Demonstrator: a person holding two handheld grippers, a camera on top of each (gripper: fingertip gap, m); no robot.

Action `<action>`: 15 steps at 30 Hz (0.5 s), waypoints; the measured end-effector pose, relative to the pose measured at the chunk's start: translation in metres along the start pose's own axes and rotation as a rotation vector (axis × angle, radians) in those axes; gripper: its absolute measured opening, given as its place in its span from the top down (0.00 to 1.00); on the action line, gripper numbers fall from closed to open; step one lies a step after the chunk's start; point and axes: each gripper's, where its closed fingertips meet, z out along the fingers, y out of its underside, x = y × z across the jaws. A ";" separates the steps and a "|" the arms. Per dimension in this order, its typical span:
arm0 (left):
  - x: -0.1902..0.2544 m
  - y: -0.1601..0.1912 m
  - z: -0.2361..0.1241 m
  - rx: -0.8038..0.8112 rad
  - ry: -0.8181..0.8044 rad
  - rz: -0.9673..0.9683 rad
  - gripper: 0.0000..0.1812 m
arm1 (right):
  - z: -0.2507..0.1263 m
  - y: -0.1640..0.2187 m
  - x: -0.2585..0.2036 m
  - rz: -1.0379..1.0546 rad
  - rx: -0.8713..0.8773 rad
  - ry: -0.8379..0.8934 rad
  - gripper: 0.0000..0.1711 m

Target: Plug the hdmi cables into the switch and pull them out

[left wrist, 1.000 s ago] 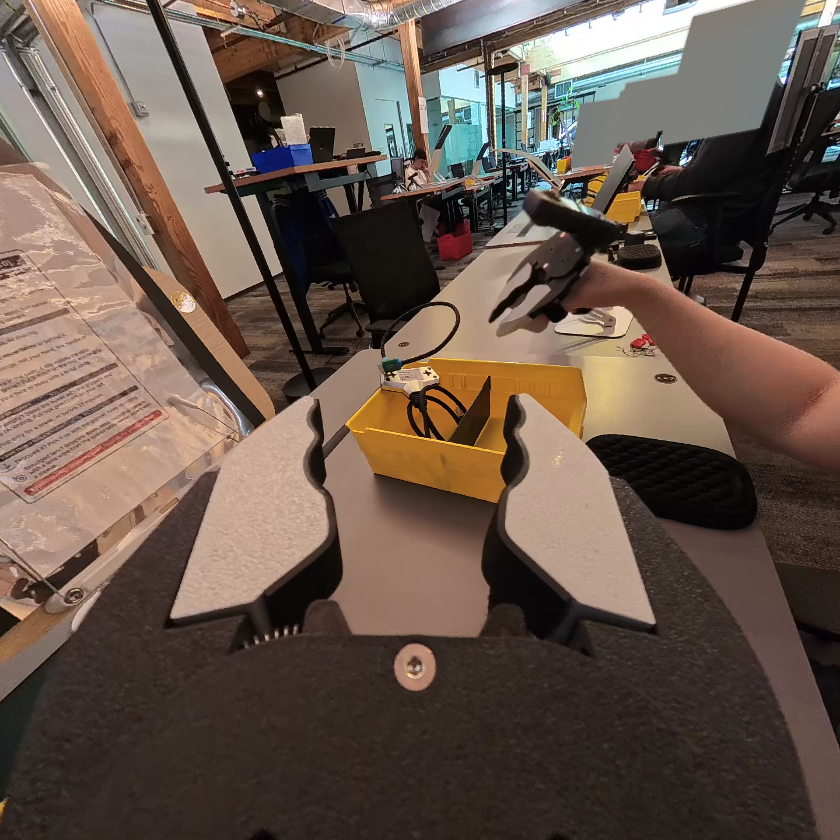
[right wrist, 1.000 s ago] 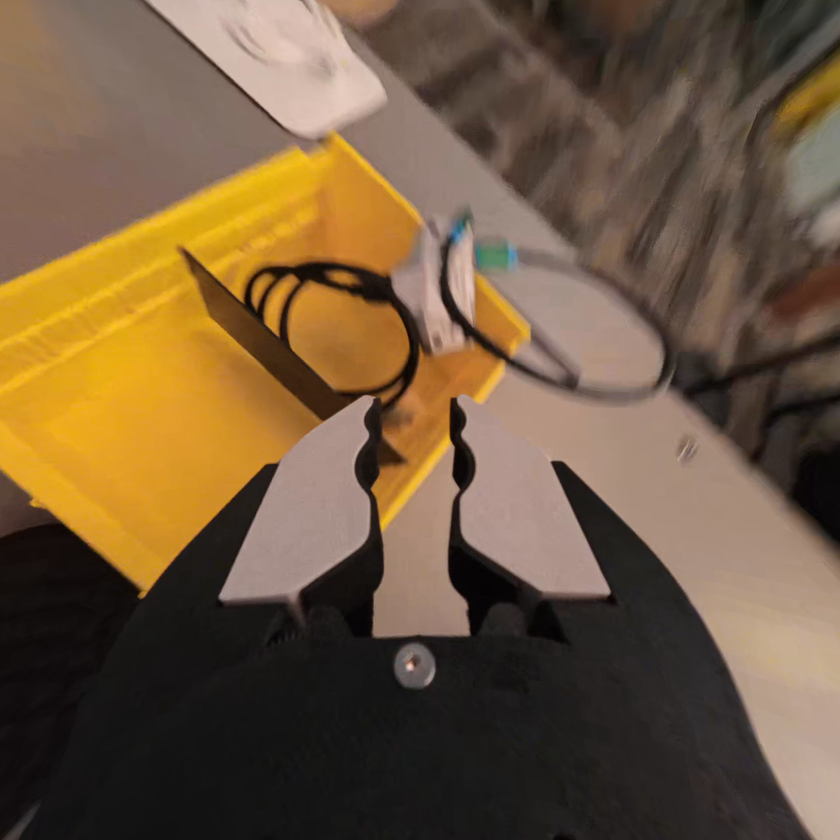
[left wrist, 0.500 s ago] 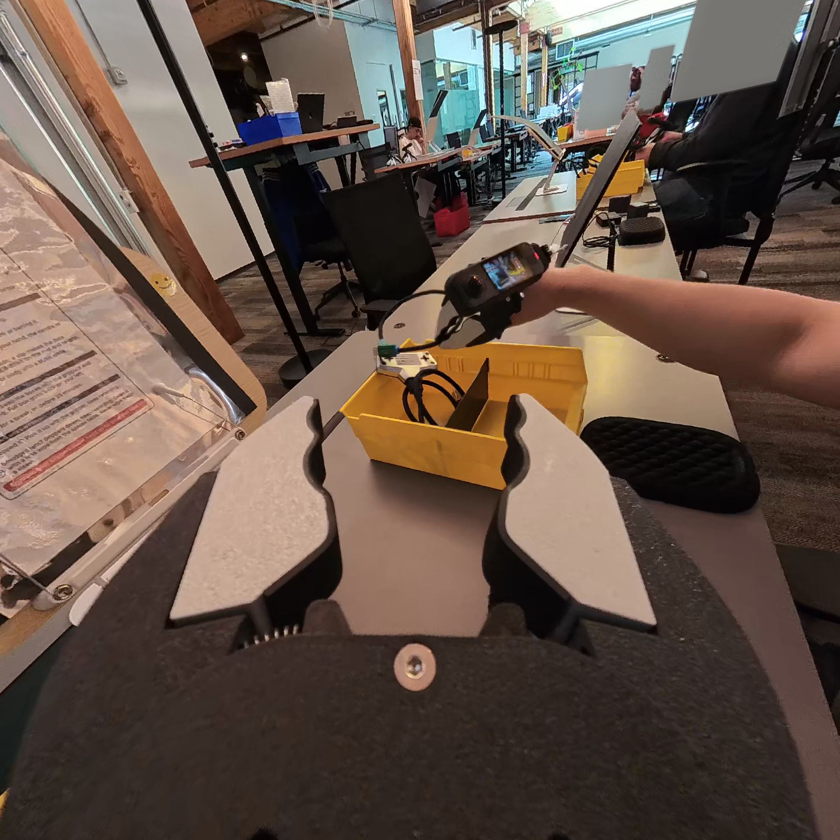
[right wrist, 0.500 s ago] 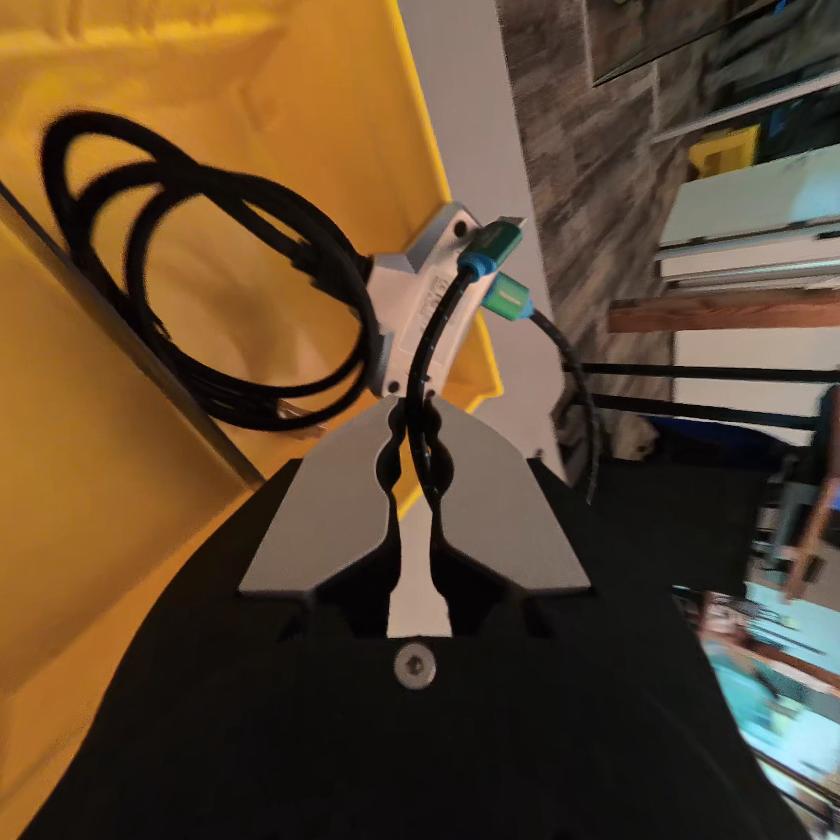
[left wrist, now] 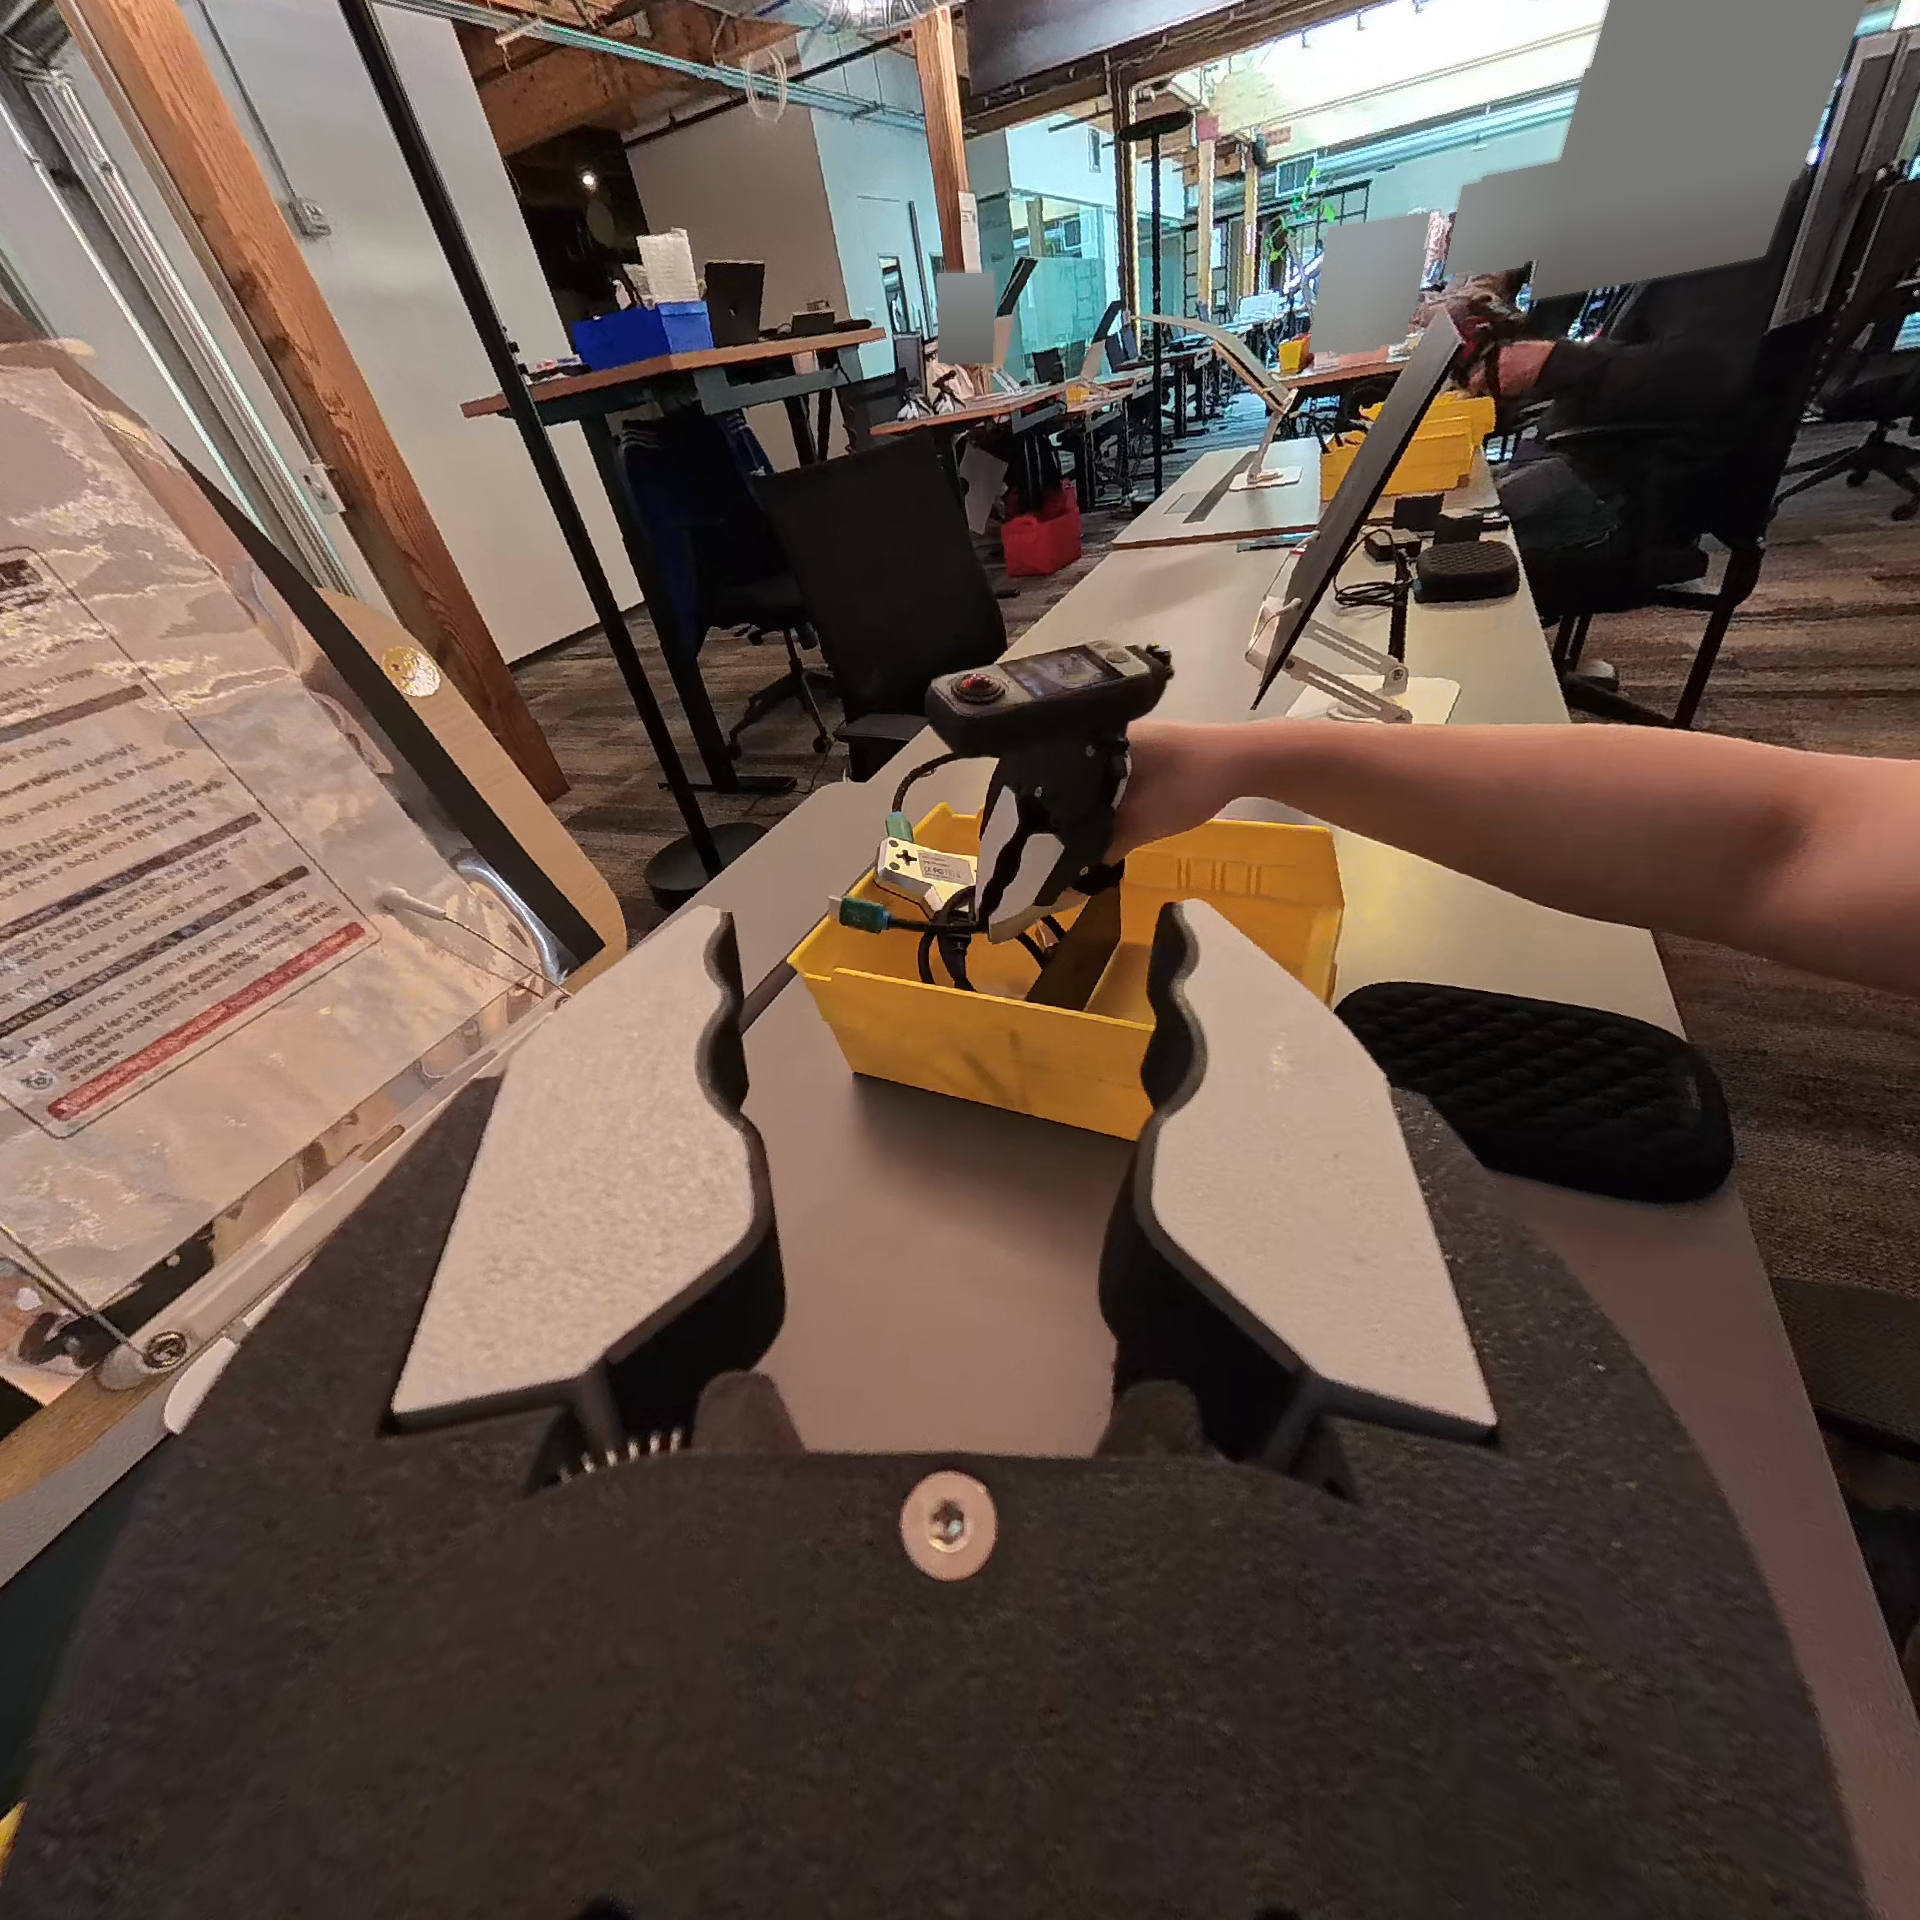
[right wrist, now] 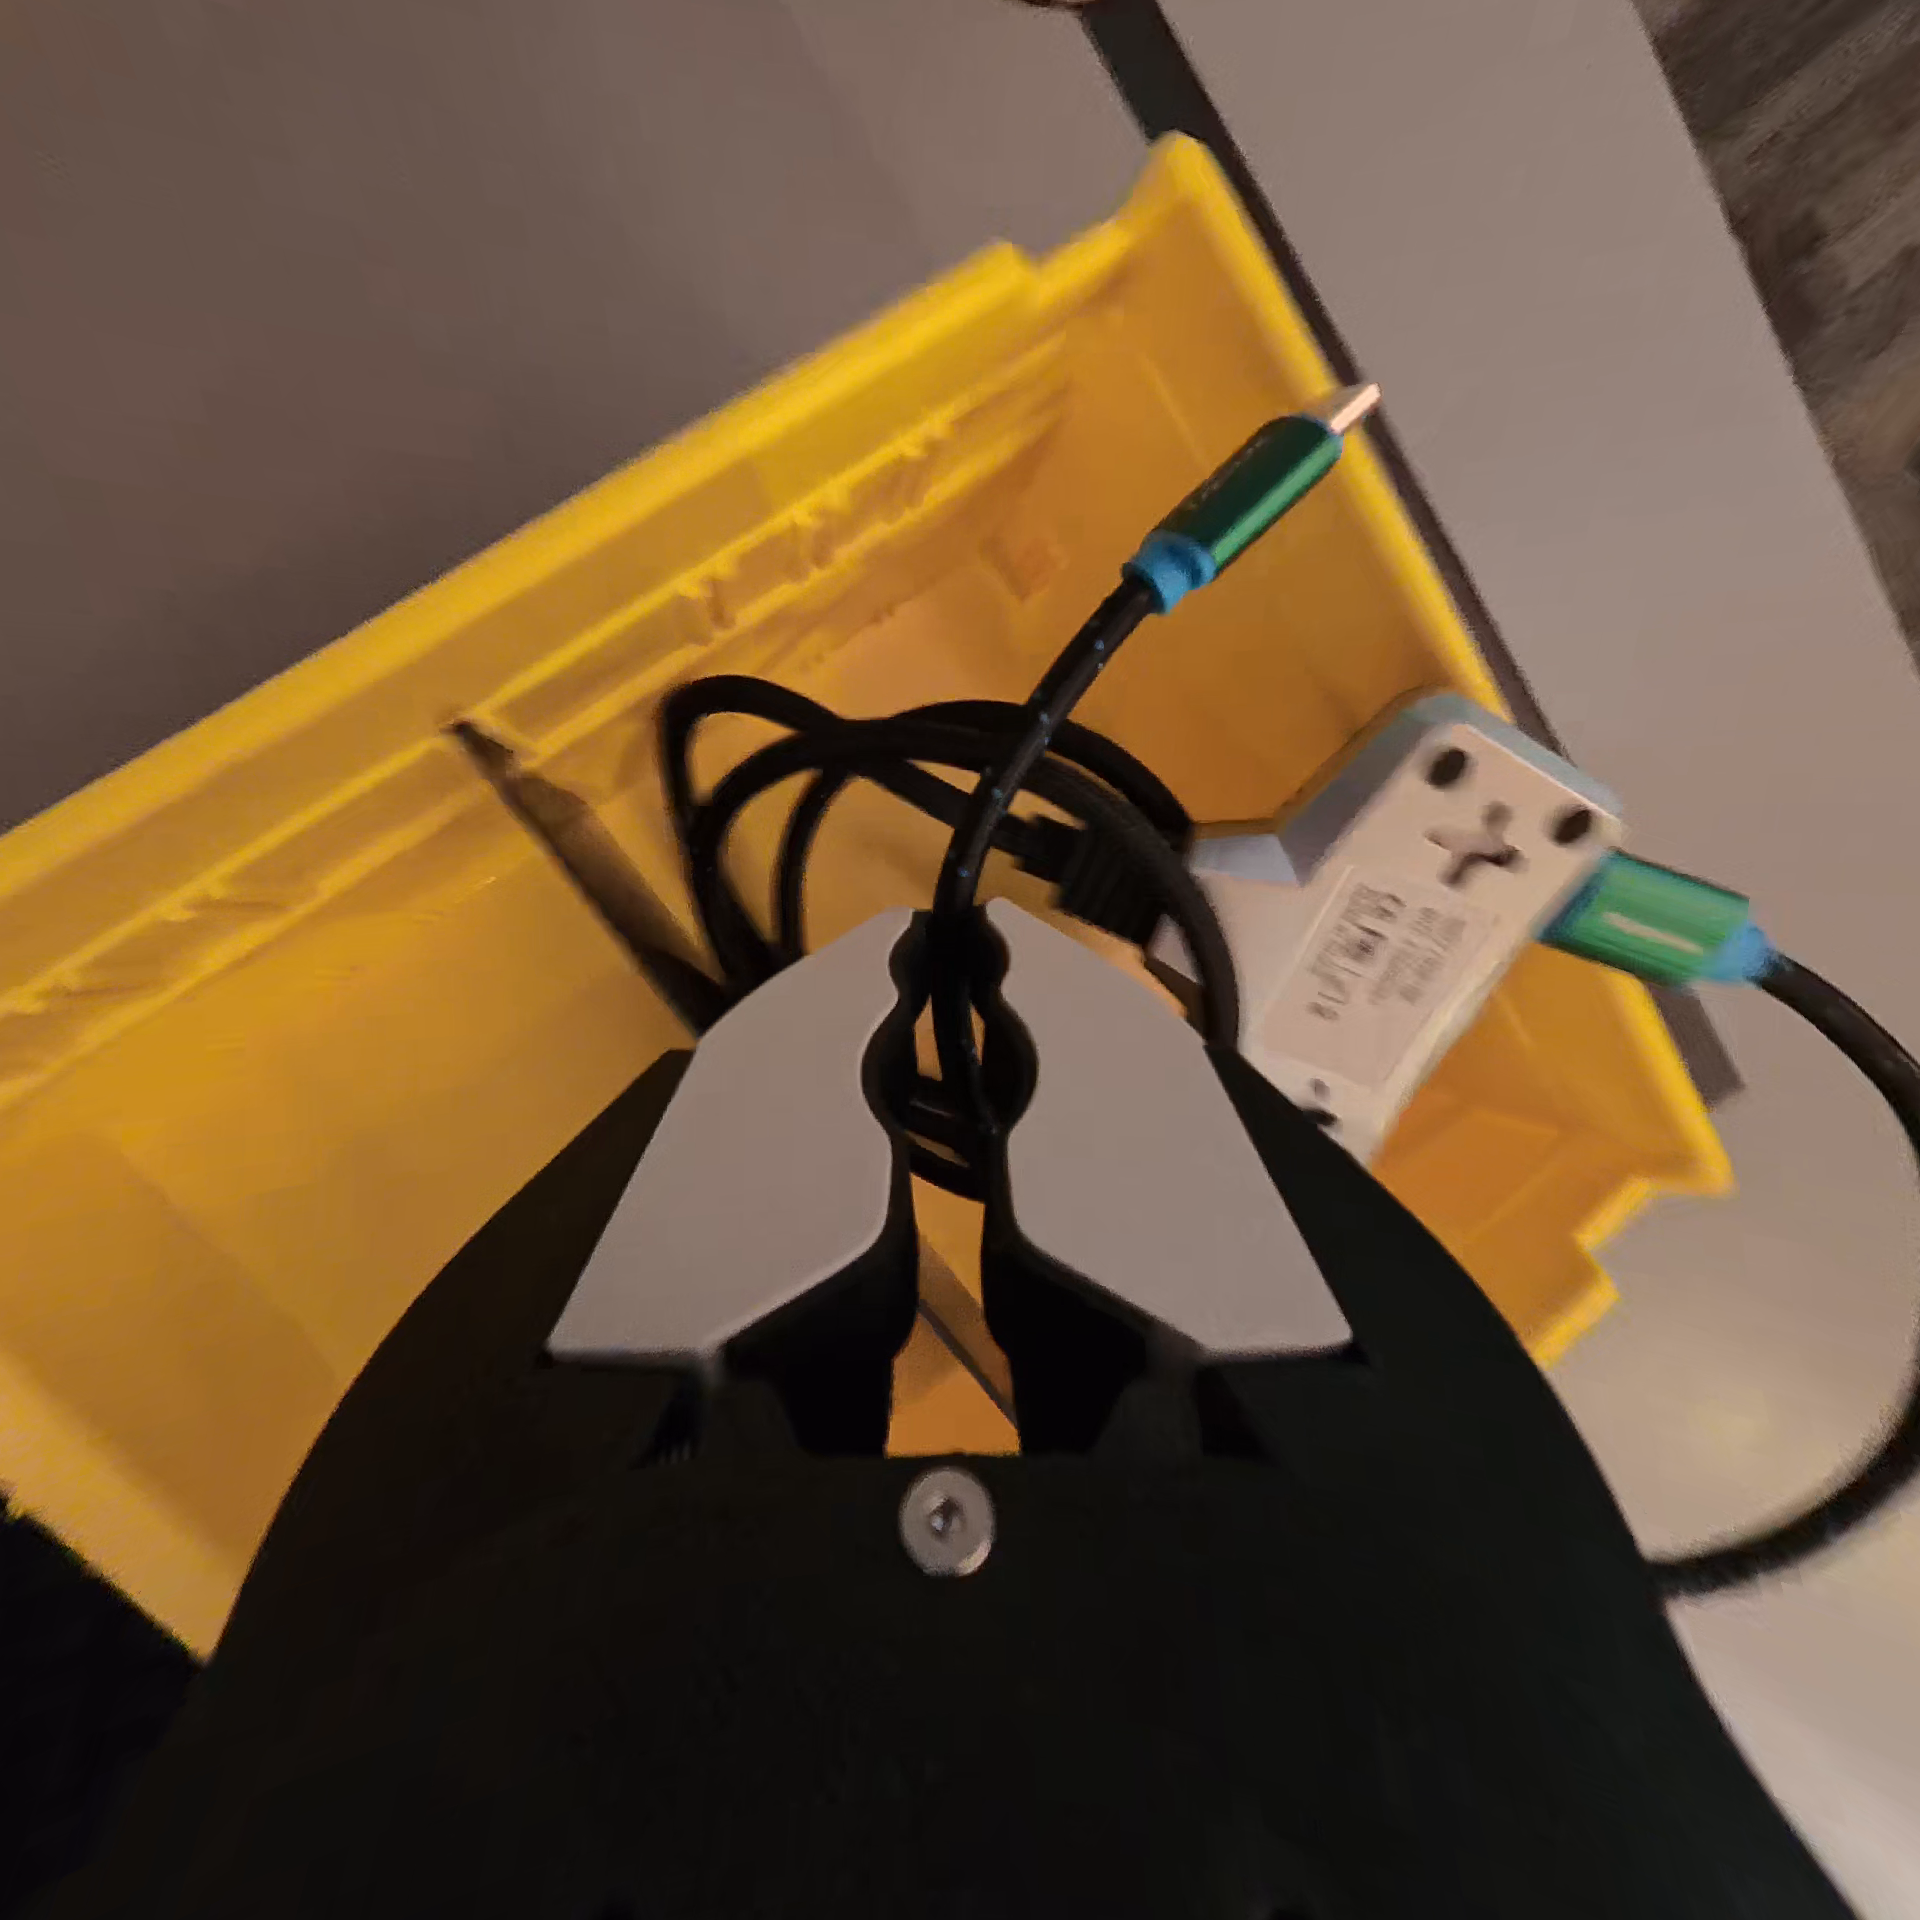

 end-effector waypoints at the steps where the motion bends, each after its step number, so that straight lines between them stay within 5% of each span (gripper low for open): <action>1: 0.000 0.000 0.000 0.001 0.000 0.001 0.59 | 0.000 0.000 -0.015 -0.044 0.016 -0.093 0.96; 10: 0.002 0.002 0.002 -0.013 0.003 0.006 0.59 | 0.011 0.010 -0.013 -0.062 -0.087 -0.093 0.95; 15: 0.001 0.004 0.002 -0.023 -0.002 0.012 0.58 | 0.002 0.018 -0.007 -0.095 -0.140 -0.086 0.81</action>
